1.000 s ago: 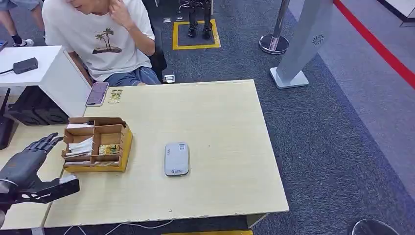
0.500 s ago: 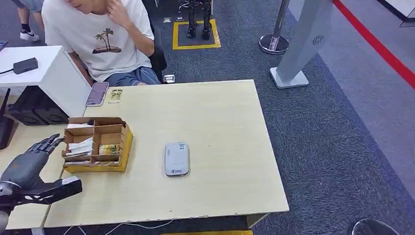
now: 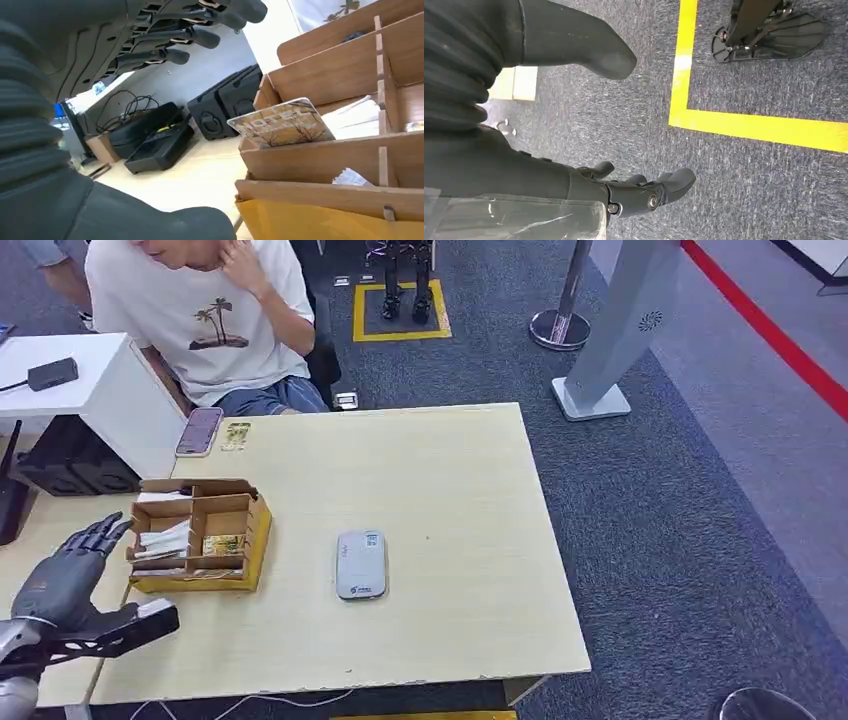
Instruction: Pass the card to the sensor for recognition and then transmit it.
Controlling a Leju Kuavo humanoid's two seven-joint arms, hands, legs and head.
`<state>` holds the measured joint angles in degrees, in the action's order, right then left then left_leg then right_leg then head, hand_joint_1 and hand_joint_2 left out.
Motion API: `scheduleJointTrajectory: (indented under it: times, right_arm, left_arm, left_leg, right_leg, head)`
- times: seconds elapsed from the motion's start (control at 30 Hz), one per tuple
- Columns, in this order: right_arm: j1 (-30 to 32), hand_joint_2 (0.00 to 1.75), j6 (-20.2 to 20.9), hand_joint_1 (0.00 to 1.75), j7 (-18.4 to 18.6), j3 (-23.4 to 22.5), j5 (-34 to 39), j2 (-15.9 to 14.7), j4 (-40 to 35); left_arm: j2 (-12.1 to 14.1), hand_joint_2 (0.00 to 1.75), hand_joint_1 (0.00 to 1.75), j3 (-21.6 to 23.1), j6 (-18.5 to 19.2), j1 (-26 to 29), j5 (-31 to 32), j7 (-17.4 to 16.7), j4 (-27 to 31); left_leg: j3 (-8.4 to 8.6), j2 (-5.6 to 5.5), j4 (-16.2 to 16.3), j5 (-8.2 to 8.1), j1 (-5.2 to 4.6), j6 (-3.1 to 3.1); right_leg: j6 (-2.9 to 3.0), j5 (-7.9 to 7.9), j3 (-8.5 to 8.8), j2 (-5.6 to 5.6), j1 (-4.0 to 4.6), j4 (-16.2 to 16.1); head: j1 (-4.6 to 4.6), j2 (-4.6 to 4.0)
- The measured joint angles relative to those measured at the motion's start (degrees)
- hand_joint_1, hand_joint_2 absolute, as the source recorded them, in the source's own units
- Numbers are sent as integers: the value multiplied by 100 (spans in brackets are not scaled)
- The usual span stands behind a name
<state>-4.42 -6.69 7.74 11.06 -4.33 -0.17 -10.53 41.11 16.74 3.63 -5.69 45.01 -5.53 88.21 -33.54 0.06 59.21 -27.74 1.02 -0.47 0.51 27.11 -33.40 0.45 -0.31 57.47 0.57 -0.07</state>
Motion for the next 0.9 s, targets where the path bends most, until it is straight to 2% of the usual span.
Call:
scheduleJointTrajectory:
  times: [0.17,0.2,0.23,0.27,0.3,0.33,0.37,0.4,0.43,0.47,0.5,0.9]
  right_arm:
    - [18,175,-13,0,-4,-9,-61,0,0]
    - [18,175,-20,0,-7,-15,-76,0,0]
    - [18,175,-20,0,-7,-20,-85,0,0]
    - [20,175,-22,0,-7,-24,-85,0,0]
    - [23,175,-26,0,-7,-26,-85,0,0]
    - [24,175,-31,0,-7,-28,-85,0,0]
    - [25,175,-37,0,-7,-33,-85,0,0]
    - [26,175,-42,0,-4,-33,-87,0,0]
    - [27,175,-44,0,-4,-35,-90,0,0]
    - [28,175,-46,0,-7,-35,-92,0,0]
    - [29,175,-50,0,-7,-35,-92,0,0]
    - [40,175,-50,0,-7,-42,-103,0,0]
  left_arm:
    - [-170,175,0,-39,-159,51,203,-92,-122]
    - [-207,175,9,-41,-172,55,221,-96,-155]
    - [-236,175,9,-44,-175,57,234,-96,-179]
    - [-262,175,26,-48,-181,58,238,-96,-197]
    - [-293,175,159,-48,-188,58,256,-96,-219]
    - [-325,175,159,-48,-190,58,266,-96,-242]
    - [-350,175,175,-50,-190,57,271,-96,-262]
    - [-380,175,157,-50,-190,57,277,-96,-284]
    - [-400,175,157,-52,-190,58,290,-98,-310]
    - [-428,175,10,-52,-190,58,310,-98,-339]
    - [-448,175,0,-52,-190,58,321,-100,-363]
    - [-642,175,0,-146,-269,57,417,-100,-529]
  left_leg:
    - [0,-1,0,0,0,0]
    - [0,-1,0,0,0,0]
    - [0,-1,0,0,0,0]
    - [0,-1,0,0,0,0]
    - [0,-1,0,0,0,0]
    - [0,-1,0,0,0,0]
    - [0,-1,0,0,0,0]
    - [0,-1,0,0,0,0]
    - [0,-1,0,0,0,0]
    - [0,-1,0,0,0,0]
    - [0,-1,0,0,0,0]
    - [0,0,0,0,0,0]
  right_leg:
    - [0,0,0,0,0,0]
    - [0,0,0,-1,0,0]
    - [0,0,0,-1,0,0]
    - [0,0,0,-1,0,0]
    - [0,0,0,-1,0,0]
    - [0,0,0,-1,0,0]
    - [0,0,0,-1,0,0]
    - [0,0,0,-1,0,0]
    - [0,0,0,-1,0,0]
    - [0,0,0,-1,0,0]
    - [0,0,0,-1,0,0]
    - [0,0,0,-1,0,0]
  head:
    - [-2,0]
    - [-2,0]
    - [0,0]
    - [-2,0]
    - [-2,0]
    - [0,0]
    - [-2,0]
    - [-2,0]
    - [0,0]
    - [-2,0]
    - [-2,0]
    - [-2,0]
